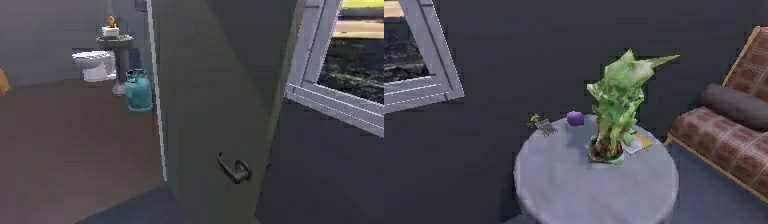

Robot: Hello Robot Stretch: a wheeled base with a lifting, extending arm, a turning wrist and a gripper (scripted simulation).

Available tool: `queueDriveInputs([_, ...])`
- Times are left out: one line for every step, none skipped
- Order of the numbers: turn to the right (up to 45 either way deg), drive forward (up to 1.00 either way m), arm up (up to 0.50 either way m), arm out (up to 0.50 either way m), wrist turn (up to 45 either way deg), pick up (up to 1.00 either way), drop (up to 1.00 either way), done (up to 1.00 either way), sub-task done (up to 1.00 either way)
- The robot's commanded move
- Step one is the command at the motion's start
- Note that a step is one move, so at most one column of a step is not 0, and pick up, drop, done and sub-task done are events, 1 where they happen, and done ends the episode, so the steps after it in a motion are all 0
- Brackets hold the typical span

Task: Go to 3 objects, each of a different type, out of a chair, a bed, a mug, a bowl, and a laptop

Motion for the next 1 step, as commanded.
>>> queueDriveInputs([-45.0,0.0,0.0,0.0,0.0,0.0,0.0,0.0,0.0])
